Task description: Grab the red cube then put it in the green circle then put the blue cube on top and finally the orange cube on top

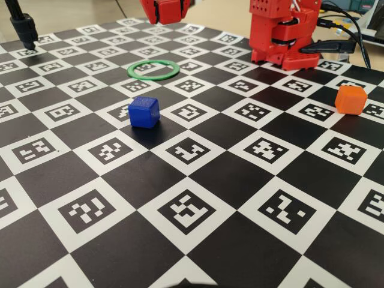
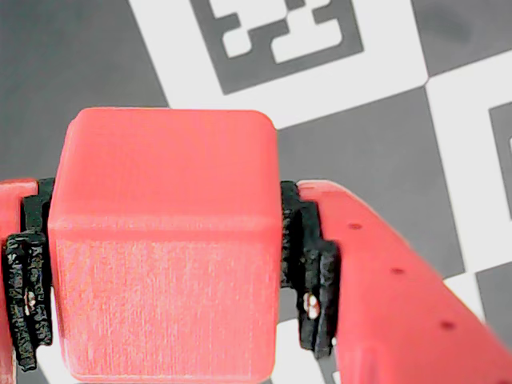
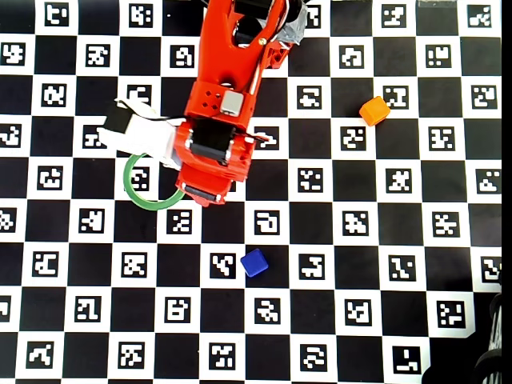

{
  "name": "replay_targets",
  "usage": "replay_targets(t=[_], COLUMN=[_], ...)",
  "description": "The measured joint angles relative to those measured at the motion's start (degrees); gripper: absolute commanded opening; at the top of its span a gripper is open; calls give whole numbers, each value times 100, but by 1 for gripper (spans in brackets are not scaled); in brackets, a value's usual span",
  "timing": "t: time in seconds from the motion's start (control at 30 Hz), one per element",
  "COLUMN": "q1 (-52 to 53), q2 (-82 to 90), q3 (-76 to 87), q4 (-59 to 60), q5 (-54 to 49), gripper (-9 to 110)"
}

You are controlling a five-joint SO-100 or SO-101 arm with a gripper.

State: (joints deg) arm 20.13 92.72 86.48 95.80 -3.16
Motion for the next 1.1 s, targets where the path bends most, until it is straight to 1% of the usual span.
replay_targets(t=[0.43,0.67,0.87,1.1], q1=[756,1072,1151,1274], q2=[729,1239,1459,1477], q3=[9,545,1257,1775], q4=[202,176,-360,-1063], q5=[-1644,-2355,-2883,-3270], gripper=[7,7,7,7])
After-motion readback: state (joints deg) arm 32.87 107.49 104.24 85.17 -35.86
